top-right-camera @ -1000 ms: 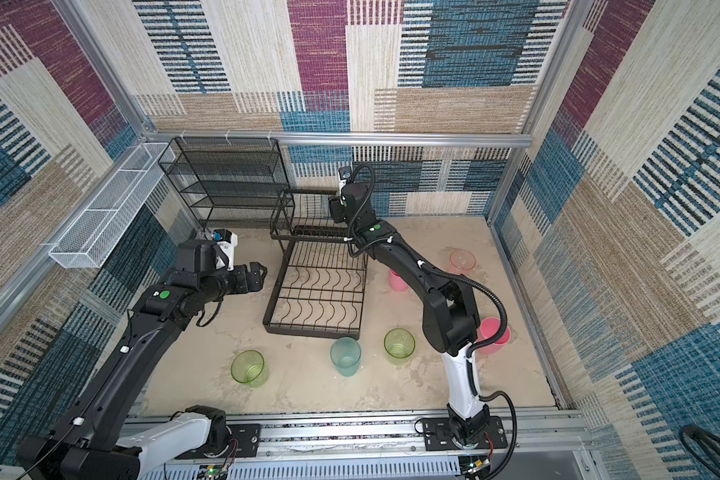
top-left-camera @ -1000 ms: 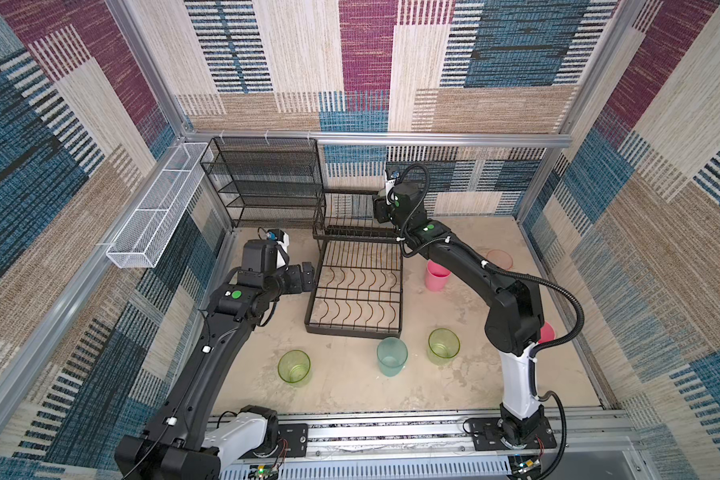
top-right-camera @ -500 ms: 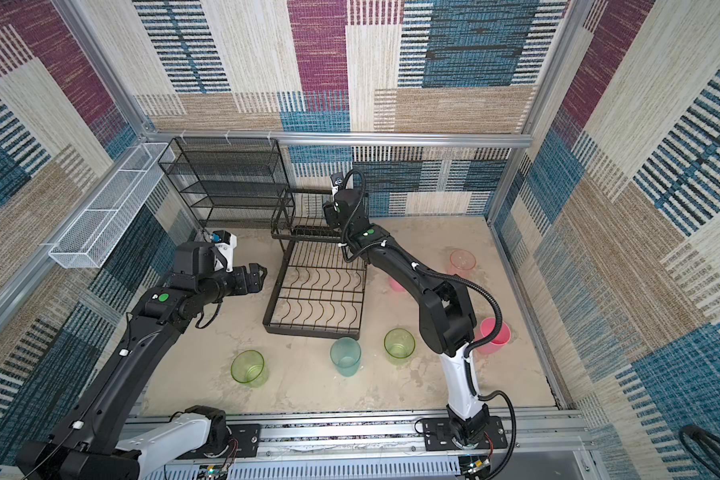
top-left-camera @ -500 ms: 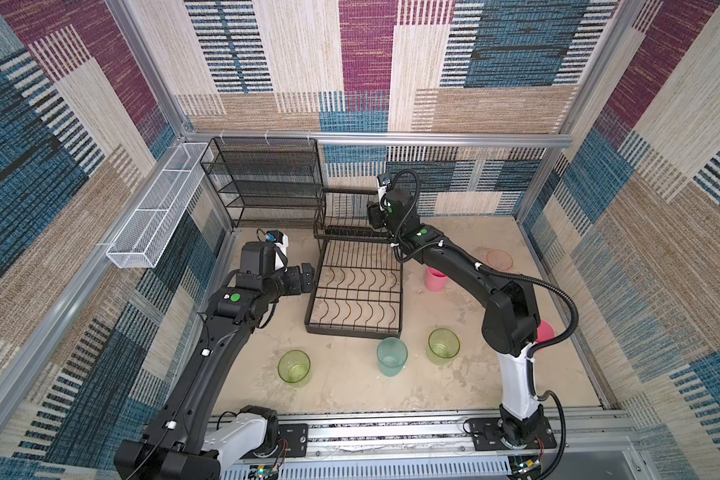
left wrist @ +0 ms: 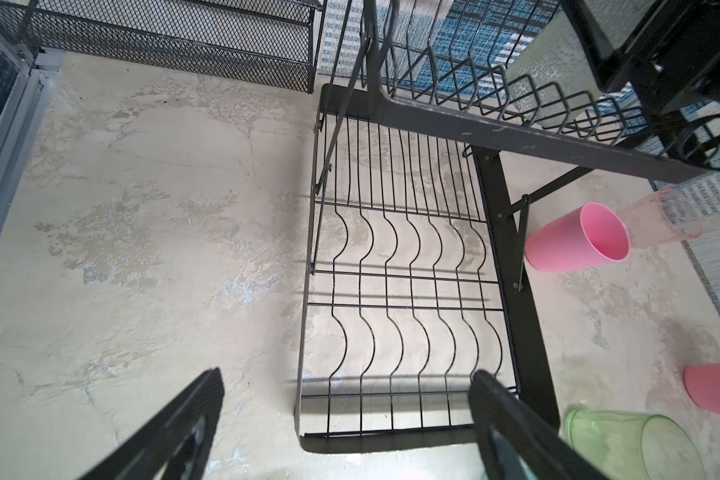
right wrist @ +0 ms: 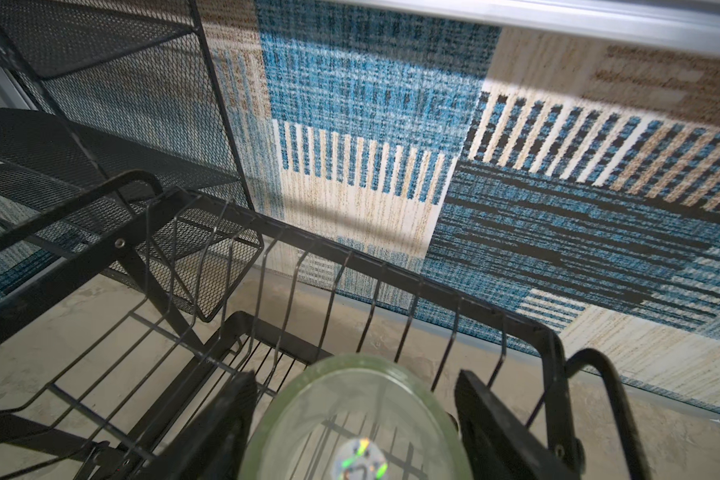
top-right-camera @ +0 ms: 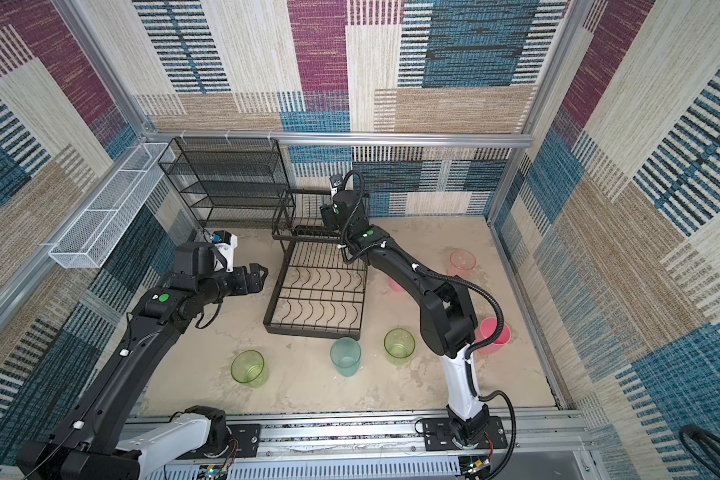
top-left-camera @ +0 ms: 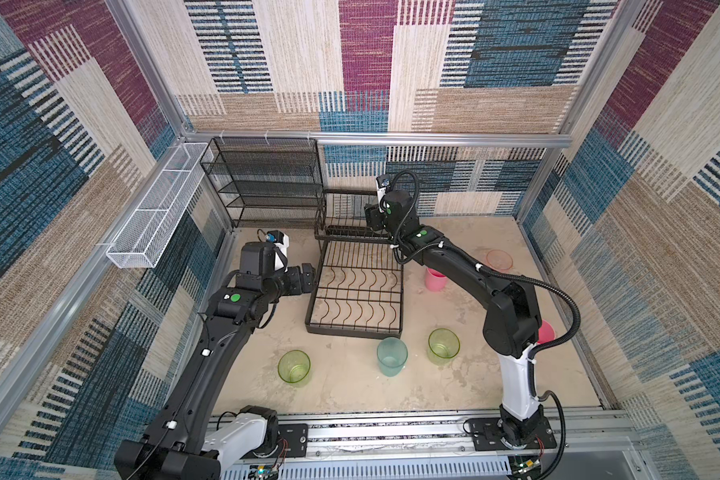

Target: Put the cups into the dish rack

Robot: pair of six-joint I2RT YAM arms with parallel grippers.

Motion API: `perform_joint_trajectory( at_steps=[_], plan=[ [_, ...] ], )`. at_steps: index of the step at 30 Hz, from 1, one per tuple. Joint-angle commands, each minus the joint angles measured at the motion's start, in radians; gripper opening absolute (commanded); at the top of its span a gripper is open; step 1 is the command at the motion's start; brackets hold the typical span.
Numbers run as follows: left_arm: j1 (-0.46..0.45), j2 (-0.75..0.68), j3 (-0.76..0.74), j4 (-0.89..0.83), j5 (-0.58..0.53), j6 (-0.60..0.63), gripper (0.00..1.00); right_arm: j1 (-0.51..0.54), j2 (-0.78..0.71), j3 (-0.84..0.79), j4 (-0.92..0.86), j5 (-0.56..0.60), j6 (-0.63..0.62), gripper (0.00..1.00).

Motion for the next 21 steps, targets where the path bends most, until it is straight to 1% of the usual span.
perform_joint_trajectory(
  at_steps=[1, 5, 8, 21],
  plan=[
    [0.001, -0.006, -0.003, 0.027, 0.011, -0.011, 0.96, -0.001, -0.002, 0.015, -0.021, 0.037, 0.002, 0.84],
    [0.001, -0.011, -0.005, 0.025, 0.001, -0.006, 0.96, 0.000, 0.003, 0.040, -0.028, 0.036, -0.001, 0.90],
    [0.001, -0.012, -0.007, 0.026, 0.000, -0.006, 0.96, 0.001, 0.007, 0.063, -0.038, 0.039, -0.001, 0.93],
    [0.003, -0.002, -0.005, 0.014, -0.018, -0.007, 0.97, 0.002, -0.033, 0.117, -0.036, 0.039, 0.002, 0.96]
  ],
)
